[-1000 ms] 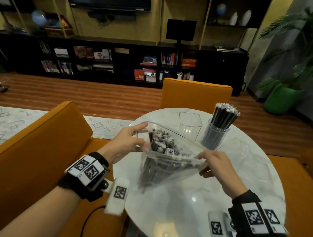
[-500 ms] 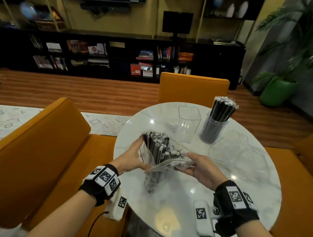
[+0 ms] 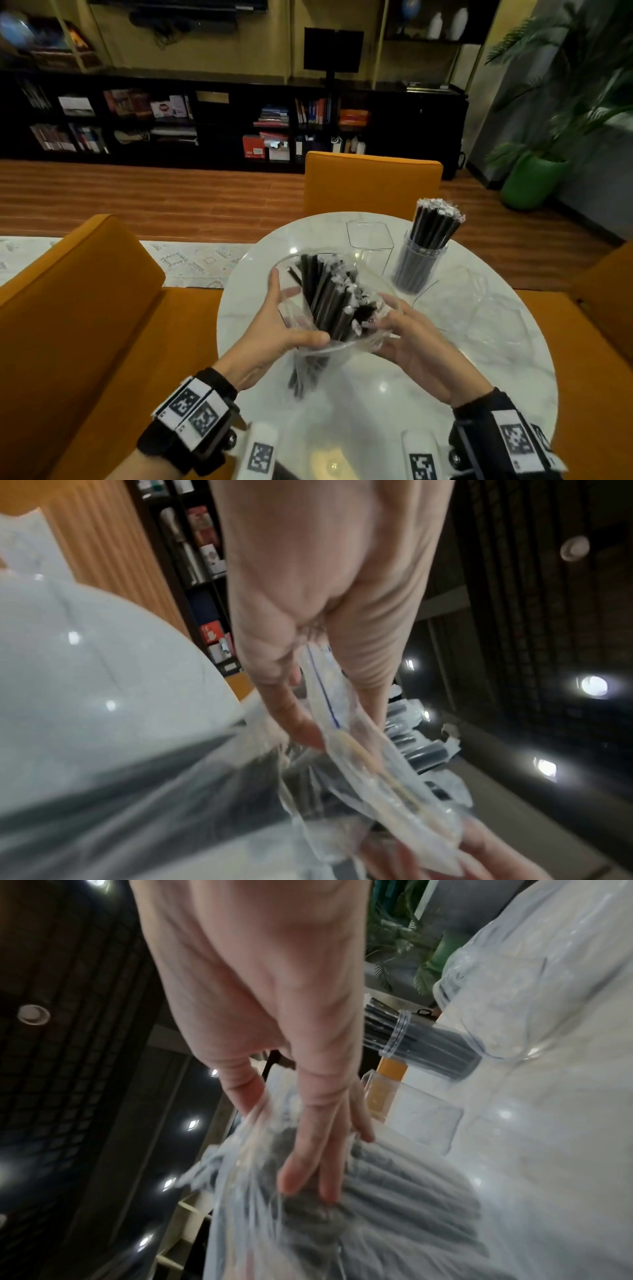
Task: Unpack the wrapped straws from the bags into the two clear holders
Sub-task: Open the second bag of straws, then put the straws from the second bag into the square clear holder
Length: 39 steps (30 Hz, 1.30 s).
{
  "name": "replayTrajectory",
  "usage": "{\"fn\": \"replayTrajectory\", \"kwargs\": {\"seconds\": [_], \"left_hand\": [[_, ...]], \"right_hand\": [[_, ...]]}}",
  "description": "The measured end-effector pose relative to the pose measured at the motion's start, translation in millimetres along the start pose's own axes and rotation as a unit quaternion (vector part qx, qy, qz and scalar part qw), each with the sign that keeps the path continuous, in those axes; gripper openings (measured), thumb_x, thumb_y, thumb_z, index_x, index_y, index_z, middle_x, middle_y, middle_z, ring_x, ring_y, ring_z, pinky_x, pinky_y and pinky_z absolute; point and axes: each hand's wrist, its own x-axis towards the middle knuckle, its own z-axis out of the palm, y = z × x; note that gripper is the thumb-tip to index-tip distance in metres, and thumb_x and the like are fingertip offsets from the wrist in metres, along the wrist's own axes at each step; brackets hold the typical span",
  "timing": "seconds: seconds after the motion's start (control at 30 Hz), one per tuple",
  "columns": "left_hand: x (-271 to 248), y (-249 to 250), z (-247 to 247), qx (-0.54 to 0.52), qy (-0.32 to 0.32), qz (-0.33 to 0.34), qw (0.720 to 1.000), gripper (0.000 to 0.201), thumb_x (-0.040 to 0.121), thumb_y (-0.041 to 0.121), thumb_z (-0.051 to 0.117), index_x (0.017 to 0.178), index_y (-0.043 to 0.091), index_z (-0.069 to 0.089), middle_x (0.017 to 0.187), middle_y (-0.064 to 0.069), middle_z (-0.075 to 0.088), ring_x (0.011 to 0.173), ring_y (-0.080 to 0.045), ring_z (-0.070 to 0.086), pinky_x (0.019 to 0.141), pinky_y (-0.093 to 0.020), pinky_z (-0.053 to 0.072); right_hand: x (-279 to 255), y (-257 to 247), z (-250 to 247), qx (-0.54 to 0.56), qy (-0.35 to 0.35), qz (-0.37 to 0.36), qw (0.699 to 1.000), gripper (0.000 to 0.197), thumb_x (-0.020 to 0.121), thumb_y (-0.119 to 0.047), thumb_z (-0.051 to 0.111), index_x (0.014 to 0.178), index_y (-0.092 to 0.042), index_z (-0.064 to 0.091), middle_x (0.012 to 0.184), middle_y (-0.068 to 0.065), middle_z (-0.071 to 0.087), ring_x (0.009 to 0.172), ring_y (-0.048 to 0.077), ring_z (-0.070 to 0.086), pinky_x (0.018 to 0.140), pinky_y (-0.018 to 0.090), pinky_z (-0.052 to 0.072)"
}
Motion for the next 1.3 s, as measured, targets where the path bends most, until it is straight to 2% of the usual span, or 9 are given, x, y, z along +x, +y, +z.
{"fn": "replayTrajectory", "kwargs": {"seconds": [0.13,0.23,0.47,0.7,0.87,1.03,1.1,1.2,1.3], "left_hand": [[-3.8,-20.0,-5.3,0.098,-0.022,-0.106,0.989,0.146,0.06,0.02,0.091,0.146,0.044,-0.024,0.152,-0.01,0.033,0.112,-0.027,0.061,0.07,-0.028,0.052],[-8.9,-29.5,-5.7,0.151,-0.032,-0.135,0.979,0.149,0.052,0.029,0.092,0.148,0.038,-0.022,0.159,-0.011,0.022,0.135,-0.034,0.041,0.094,-0.038,0.049],[-11.1,15.5,-21.4,0.067,0.006,-0.055,0.996,0.126,0.035,0.053,0.092,0.146,0.031,0.036,0.151,0.004,0.037,0.131,-0.022,0.047,0.11,-0.049,0.037],[8.5,23.8,-2.6,-0.003,0.01,-0.07,0.998,0.058,0.088,0.044,0.062,0.133,0.008,0.054,0.111,-0.013,0.063,0.092,-0.021,0.071,0.092,-0.044,0.051],[9.9,-2.4,-10.7,0.389,-0.006,-0.083,0.917,0.059,0.101,0.037,0.04,0.154,0.02,0.019,0.138,-0.013,0.053,0.122,-0.026,0.054,0.103,-0.034,0.039],[-3.6,14.4,-33.7,0.375,-0.157,-0.089,0.909,0.1,0.084,0.019,0.072,0.151,0.044,0.002,0.157,0.004,0.02,0.144,-0.02,0.026,0.112,-0.035,0.029],[-5.7,10.8,-25.7,0.412,-0.218,-0.038,0.884,0.132,0.066,0.027,0.086,0.148,0.049,-0.015,0.158,0.013,0.0,0.147,-0.016,0.008,0.117,-0.038,0.02],[3.8,-11.8,-0.1,0.344,-0.232,0.069,0.907,0.141,0.051,0.034,0.091,0.147,0.05,-0.01,0.157,0.017,0.006,0.146,-0.008,0.01,0.119,-0.039,0.016],[9.9,-25.6,18.6,0.214,-0.151,0.082,0.962,0.12,0.048,0.021,0.085,0.148,0.038,0.02,0.151,0.012,0.029,0.141,-0.01,0.033,0.113,-0.042,0.039]], "right_hand": [[2.8,20.0,-7.6,-0.094,0.025,0.048,0.994,0.018,0.092,0.002,0.054,0.101,0.0,0.069,0.104,0.018,0.074,0.089,0.024,0.071,0.081,0.03,0.06],[8.7,31.2,-6.3,-0.186,0.054,0.066,0.979,0.023,0.093,-0.001,0.056,0.113,0.006,0.063,0.099,0.021,0.073,0.084,0.026,0.069,0.081,0.037,0.057],[20.6,20.9,-0.9,-0.302,0.036,-0.009,0.953,0.061,0.094,-0.015,0.056,0.141,-0.048,0.037,0.132,-0.011,0.041,0.126,0.012,0.044,0.075,0.025,0.049],[42.9,26.1,-5.8,-0.266,0.128,0.005,0.956,0.028,0.104,-0.024,0.039,0.116,-0.016,0.063,0.103,0.005,0.068,0.073,0.015,0.062,0.069,0.032,0.051],[47.4,39.4,-21.8,-0.288,0.188,0.055,0.937,0.03,0.103,-0.021,0.034,0.111,-0.01,0.06,0.087,0.005,0.062,0.063,0.014,0.054,0.049,0.022,0.042],[49.7,58.3,-43.9,-0.239,0.168,0.12,0.949,0.048,0.095,-0.042,0.036,0.116,-0.004,0.057,0.123,0.023,0.061,0.109,0.038,0.06,0.097,0.049,0.049],[46.1,59.2,-42.3,-0.152,0.155,0.158,0.963,0.046,0.095,-0.039,0.041,0.122,-0.004,0.053,0.12,0.026,0.061,0.096,0.034,0.061,0.088,0.044,0.048],[47.5,54.0,-30.6,-0.107,0.117,0.155,0.975,0.038,0.1,-0.032,0.041,0.116,0.0,0.054,0.093,0.02,0.068,0.071,0.036,0.065,0.07,0.045,0.051],[47.8,51.5,-19.0,-0.105,0.114,0.124,0.98,0.034,0.099,-0.024,0.047,0.118,-0.001,0.062,0.11,0.023,0.071,0.101,0.046,0.067,0.08,0.052,0.057]]}}
